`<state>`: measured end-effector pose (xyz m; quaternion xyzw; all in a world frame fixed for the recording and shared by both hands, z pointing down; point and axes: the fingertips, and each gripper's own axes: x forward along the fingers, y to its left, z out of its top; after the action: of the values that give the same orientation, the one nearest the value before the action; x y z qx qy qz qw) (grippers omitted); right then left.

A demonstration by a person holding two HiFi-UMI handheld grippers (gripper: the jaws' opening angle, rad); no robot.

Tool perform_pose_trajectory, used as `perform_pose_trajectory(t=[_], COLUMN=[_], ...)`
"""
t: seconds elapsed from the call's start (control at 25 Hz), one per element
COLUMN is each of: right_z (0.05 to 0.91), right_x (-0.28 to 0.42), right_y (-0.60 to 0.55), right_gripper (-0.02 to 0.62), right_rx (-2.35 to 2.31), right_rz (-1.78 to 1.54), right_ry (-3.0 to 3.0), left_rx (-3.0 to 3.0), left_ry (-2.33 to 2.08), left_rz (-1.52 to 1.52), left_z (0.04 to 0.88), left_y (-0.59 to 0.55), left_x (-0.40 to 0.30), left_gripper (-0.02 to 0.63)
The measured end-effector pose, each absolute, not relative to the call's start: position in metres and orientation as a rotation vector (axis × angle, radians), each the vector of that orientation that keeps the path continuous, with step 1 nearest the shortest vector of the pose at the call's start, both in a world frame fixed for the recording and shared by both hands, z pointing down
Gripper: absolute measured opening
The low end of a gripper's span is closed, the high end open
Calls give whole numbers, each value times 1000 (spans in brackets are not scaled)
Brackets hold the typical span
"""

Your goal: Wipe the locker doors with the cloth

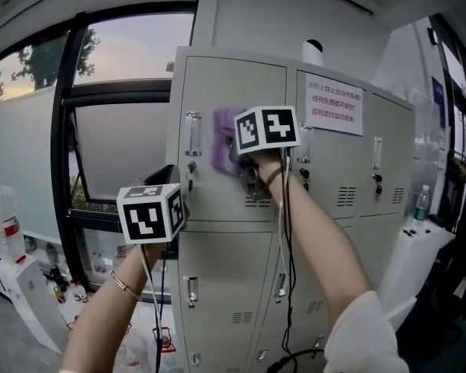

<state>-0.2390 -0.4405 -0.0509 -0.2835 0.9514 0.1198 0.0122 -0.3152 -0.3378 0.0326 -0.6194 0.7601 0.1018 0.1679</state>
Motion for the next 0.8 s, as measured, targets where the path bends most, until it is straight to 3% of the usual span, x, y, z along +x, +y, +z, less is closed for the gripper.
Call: perform_pose_trajectory(t=[0.8], right_z=[-64], right_x=[-108], right_y=[-505], right_gripper=[75], right_rx=[-1005], right_rz=[305], right_ry=[2876], left_rx=[-1858], left_ry=[2084], left_rz=[304], left_z=[24], left_y=[-398], left_x=[-214], left_gripper=[9])
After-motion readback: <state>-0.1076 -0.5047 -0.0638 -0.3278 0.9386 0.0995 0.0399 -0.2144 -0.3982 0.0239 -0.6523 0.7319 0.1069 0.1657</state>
